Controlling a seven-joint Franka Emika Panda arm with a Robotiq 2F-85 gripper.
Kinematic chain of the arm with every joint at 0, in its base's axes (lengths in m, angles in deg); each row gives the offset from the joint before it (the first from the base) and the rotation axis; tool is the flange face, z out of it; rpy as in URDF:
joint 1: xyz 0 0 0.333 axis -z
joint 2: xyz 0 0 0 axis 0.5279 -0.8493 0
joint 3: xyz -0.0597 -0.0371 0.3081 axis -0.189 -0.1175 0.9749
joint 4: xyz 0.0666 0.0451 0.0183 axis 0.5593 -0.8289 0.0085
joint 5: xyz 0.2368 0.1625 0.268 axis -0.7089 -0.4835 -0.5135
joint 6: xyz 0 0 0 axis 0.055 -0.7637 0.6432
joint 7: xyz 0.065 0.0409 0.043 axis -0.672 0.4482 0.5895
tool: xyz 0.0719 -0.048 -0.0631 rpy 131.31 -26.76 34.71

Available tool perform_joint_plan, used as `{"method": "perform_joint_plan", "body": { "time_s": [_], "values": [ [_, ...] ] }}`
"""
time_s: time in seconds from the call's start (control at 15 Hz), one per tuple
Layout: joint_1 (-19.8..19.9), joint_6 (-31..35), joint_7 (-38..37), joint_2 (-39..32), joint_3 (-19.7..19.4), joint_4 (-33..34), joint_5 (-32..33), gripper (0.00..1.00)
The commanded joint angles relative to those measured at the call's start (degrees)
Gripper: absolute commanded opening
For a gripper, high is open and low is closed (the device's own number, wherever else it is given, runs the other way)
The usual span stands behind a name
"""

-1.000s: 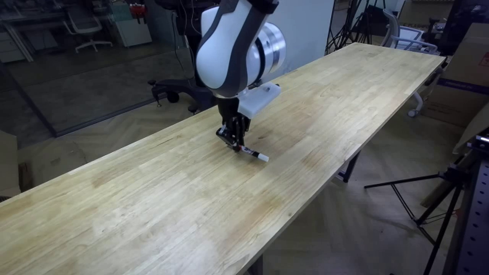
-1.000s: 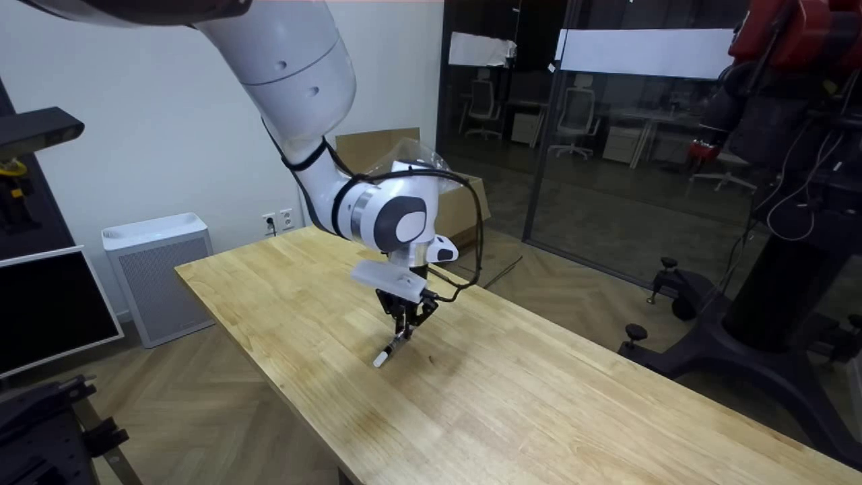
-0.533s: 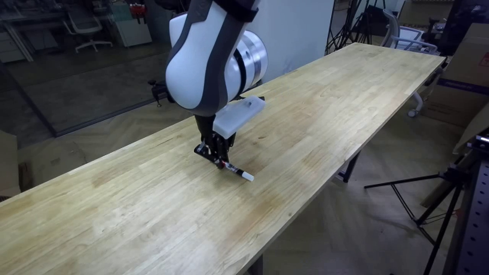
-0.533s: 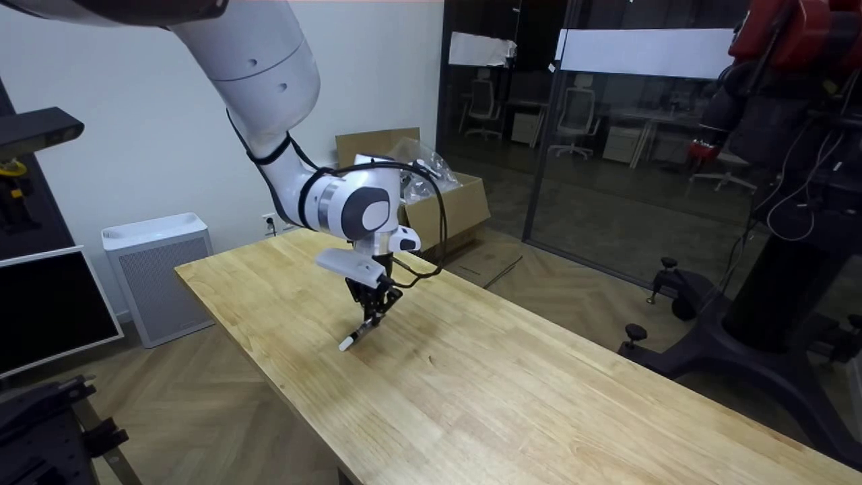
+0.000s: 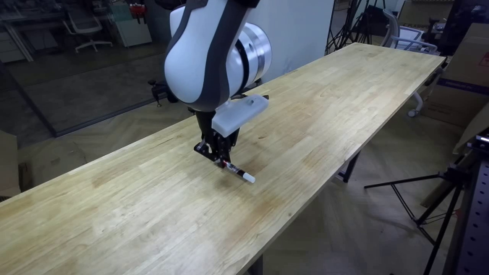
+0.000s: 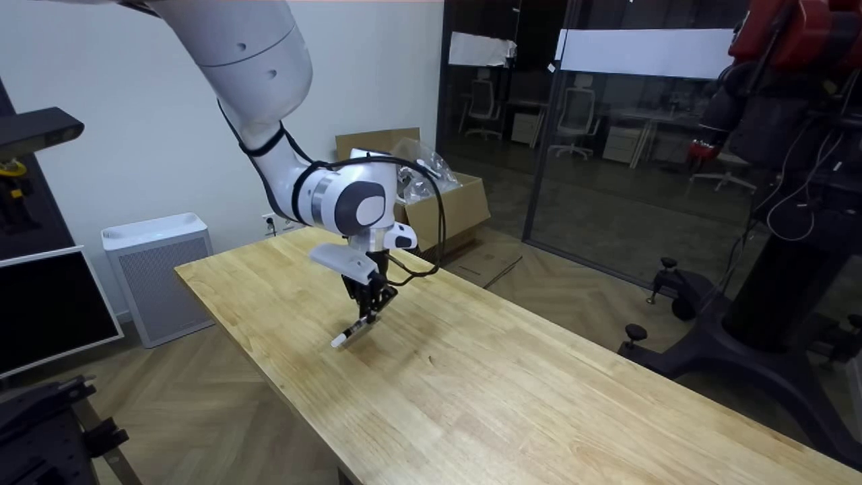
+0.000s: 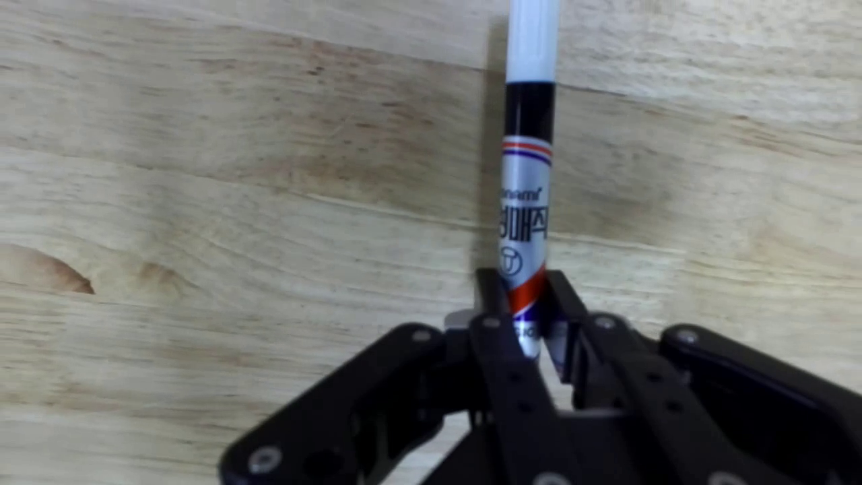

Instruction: Move the marker to the left

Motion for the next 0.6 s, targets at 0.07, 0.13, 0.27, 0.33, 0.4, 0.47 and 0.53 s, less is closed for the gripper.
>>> {"method": "perform_joint_plan", "body": {
  "time_s": [0.07,0.13,0.27,0.33,0.4,0.47,0.53],
  "values": [
    [-0.31,-0.15,-2.44,4.95,0.47,-6.15,-1.75,0.05],
    [-0.46,0.31,-2.99,5.80,0.56,-8.26,-2.36,0.05],
    [-0.61,2.30,-4.03,7.22,0.71,-12.65,-3.63,0.05],
    [-1.15,3.41,-5.00,7.60,0.20,-14.40,-3.75,0.05],
    [-1.94,4.87,-6.22,7.97,-0.66,-16.25,-3.46,0.05],
    [-3.38,6.60,-8.00,8.15,-2.32,-17.84,-2.26,0.05],
    [-4.53,8.76,-9.17,8.23,-3.71,-19.26,-1.26,0.05]
  ]
}}
